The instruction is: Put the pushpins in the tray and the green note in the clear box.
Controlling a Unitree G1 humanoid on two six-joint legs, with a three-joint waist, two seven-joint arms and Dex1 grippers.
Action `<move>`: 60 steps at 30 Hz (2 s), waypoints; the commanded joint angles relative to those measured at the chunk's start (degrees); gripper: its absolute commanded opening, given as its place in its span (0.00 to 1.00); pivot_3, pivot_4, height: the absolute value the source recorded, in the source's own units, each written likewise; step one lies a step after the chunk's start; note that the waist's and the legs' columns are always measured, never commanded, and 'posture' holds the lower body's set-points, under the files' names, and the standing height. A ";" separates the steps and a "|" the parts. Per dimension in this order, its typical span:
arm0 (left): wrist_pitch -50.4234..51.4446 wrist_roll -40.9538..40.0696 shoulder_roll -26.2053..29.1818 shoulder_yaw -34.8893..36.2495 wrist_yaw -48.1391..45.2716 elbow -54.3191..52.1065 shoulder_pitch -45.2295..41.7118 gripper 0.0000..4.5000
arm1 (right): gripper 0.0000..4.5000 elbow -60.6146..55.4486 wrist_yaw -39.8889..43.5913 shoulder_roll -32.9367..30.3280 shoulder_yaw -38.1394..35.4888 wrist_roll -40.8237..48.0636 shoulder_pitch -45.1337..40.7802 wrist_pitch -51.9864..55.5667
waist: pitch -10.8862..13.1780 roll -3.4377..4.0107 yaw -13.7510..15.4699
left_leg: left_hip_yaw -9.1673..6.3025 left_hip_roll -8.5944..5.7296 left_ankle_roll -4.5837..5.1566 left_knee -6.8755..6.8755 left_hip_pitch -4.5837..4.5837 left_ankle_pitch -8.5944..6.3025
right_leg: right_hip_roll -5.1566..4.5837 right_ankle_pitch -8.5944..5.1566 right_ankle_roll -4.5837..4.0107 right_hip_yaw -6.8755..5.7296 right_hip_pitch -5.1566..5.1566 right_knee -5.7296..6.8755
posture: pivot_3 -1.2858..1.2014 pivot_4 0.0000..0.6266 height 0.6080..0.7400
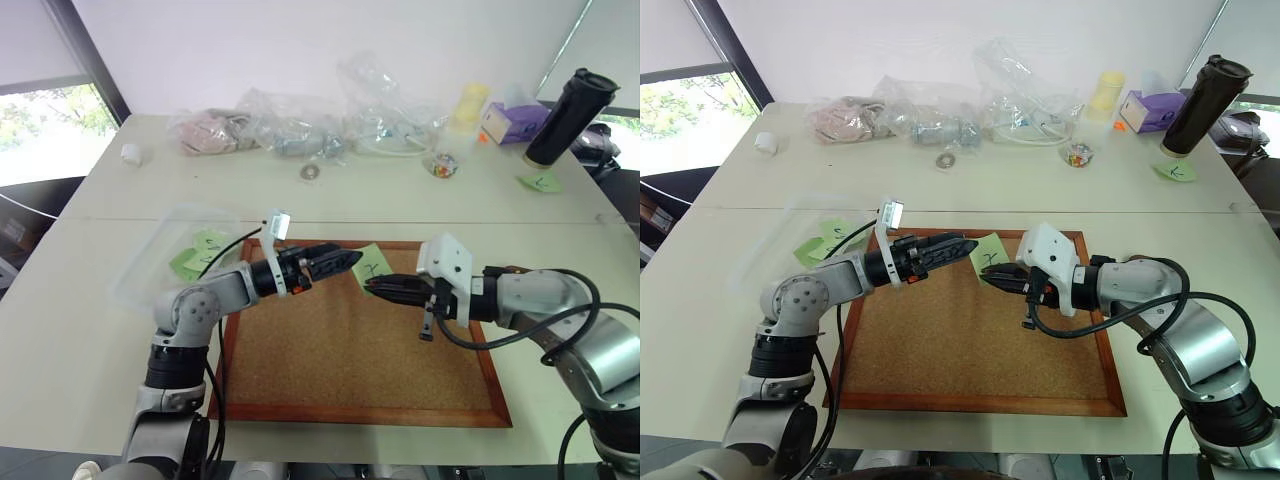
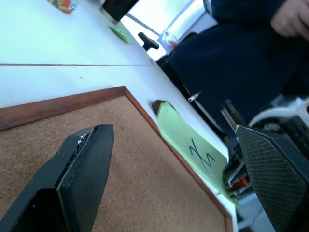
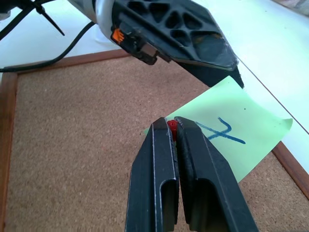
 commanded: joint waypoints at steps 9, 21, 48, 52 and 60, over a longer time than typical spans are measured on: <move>0.60 -1.41 -2.35 -0.65 0.60 1.16 -1.92 0.05 | 0.00 -3.36 -0.11 -0.48 0.32 0.22 -1.47 -0.54 | 0.00 0.00 0.09 | 0.00 -0.01 -0.05 0.00 0.00 0.03 | -0.01 0.00 0.00 0.00 -0.01 -0.01 | 0.52 0.24 1.00; -2.25 2.43 -0.25 -3.36 -1.06 -0.67 -1.48 0.01 | 0.00 -2.60 -1.05 -0.71 -1.98 0.70 -1.97 0.08 | 0.00 0.00 0.09 | 0.00 -0.01 -0.06 -0.01 0.00 0.03 | -0.01 0.00 0.00 0.01 -0.02 -0.01 | 0.52 0.24 1.00; -13.76 12.40 8.89 -5.28 -3.86 -10.11 0.13 0.01 | 0.00 27.97 -0.79 -6.81 -28.61 -4.95 14.32 -8.26 | 0.09 -0.03 0.05 | 0.06 -0.04 -0.06 -0.06 -0.01 0.03 | -0.03 0.00 0.00 0.07 0.00 -0.02 | 0.52 0.24 1.00; -13.97 13.39 13.64 -3.43 -4.51 -12.92 1.02 0.01 | 0.00 33.21 -1.61 -6.25 -28.80 -6.81 15.40 -10.31 | 0.10 -0.01 -0.77 | 0.04 -0.01 -0.06 -0.08 0.07 0.03 | 0.06 0.00 0.00 0.15 0.01 0.02 | 0.52 0.24 1.00; -16.89 14.97 23.39 0.49 -6.87 -13.13 1.50 0.00 | 0.15 41.55 -3.02 -4.83 -27.32 -8.68 13.10 -13.95 | 0.15 0.00 -0.95 | 0.02 0.00 -0.08 -0.10 0.08 0.05 | 0.07 0.00 0.00 0.14 0.00 0.02 | 0.52 0.24 1.00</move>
